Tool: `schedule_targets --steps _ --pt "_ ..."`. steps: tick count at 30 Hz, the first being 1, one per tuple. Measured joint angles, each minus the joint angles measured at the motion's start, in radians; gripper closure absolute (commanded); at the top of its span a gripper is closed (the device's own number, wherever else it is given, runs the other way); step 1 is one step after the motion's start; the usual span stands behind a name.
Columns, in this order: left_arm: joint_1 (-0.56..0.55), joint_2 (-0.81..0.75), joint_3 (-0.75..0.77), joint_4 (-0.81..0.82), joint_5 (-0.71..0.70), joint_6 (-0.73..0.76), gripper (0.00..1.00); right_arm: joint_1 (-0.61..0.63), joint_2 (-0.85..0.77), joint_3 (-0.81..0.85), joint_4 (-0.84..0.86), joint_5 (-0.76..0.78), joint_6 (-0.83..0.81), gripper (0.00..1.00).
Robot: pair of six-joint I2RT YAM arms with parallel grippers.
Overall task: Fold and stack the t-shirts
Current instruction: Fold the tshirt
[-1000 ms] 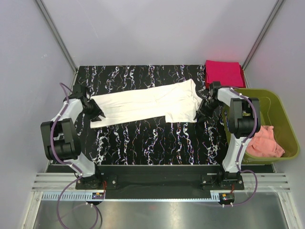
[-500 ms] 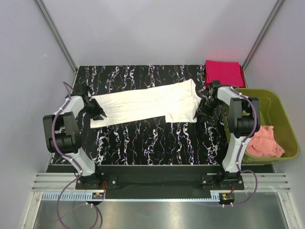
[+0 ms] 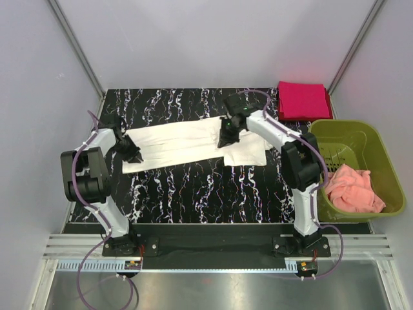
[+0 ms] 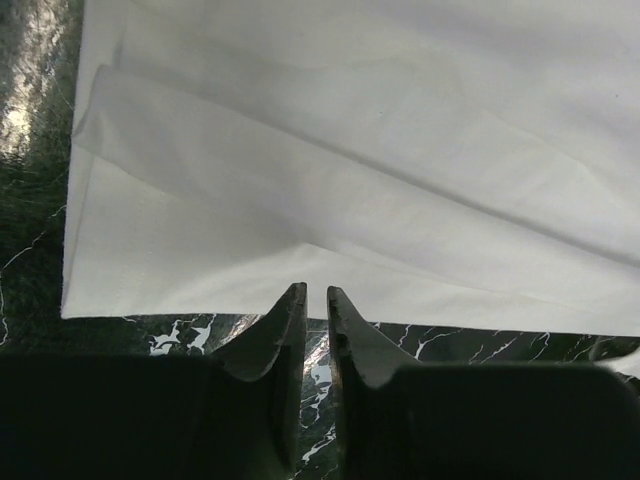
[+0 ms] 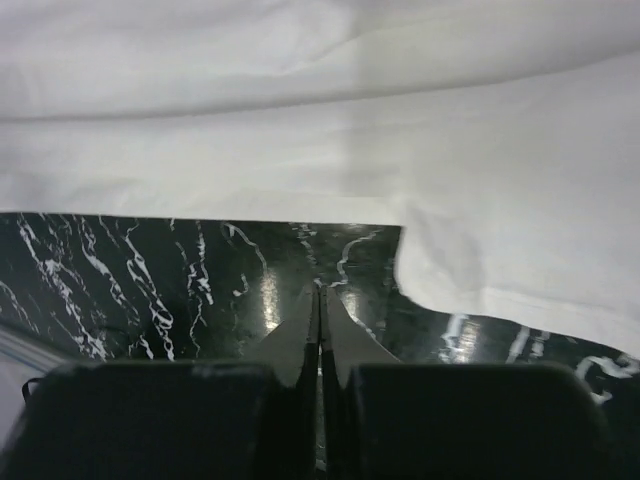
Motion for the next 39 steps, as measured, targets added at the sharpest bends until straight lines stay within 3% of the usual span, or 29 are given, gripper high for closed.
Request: schedule_targets --steps 6,39 --pt "0.000 0.007 0.000 0.001 -0.013 -0.011 0.82 0.116 0.091 -0.010 0.064 -0.005 0.060 1.00" --pt "0.036 0.094 0.033 -0.026 -0.061 -0.034 0.84 0.107 0.189 0.045 0.079 0.105 0.082 1.00"
